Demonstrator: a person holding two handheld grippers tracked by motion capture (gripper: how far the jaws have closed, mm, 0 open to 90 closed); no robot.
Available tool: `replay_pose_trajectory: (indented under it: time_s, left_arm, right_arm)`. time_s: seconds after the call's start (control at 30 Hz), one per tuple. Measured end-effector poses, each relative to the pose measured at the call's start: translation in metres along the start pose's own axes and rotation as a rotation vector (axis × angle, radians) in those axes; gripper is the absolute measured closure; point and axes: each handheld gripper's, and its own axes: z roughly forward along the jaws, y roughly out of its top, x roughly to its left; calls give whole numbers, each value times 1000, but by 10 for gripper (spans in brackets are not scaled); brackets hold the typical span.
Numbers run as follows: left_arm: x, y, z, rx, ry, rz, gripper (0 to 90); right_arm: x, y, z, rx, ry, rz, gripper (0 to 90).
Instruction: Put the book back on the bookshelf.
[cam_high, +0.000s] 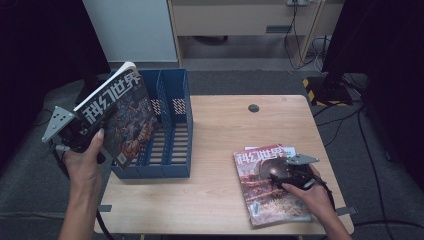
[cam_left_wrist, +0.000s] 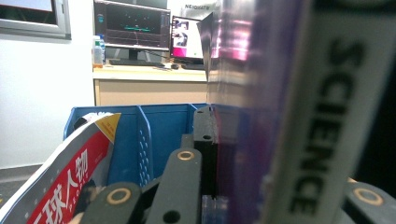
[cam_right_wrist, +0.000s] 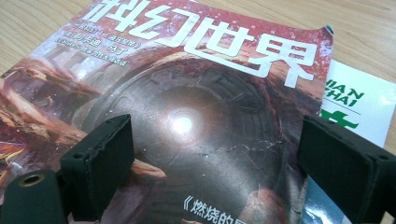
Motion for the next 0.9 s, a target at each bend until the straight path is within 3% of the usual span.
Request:
replay_pose_trajectory:
  time_s: [0.4,0.9]
  left_arm:
    - [8,-4,17,13,29,-16,822]
    - [6,-12,38,18,54,-31,821]
  right_arm:
    - [0,0,0,-1,0,0,112]
    - [0,0,0,-1,1,0,112]
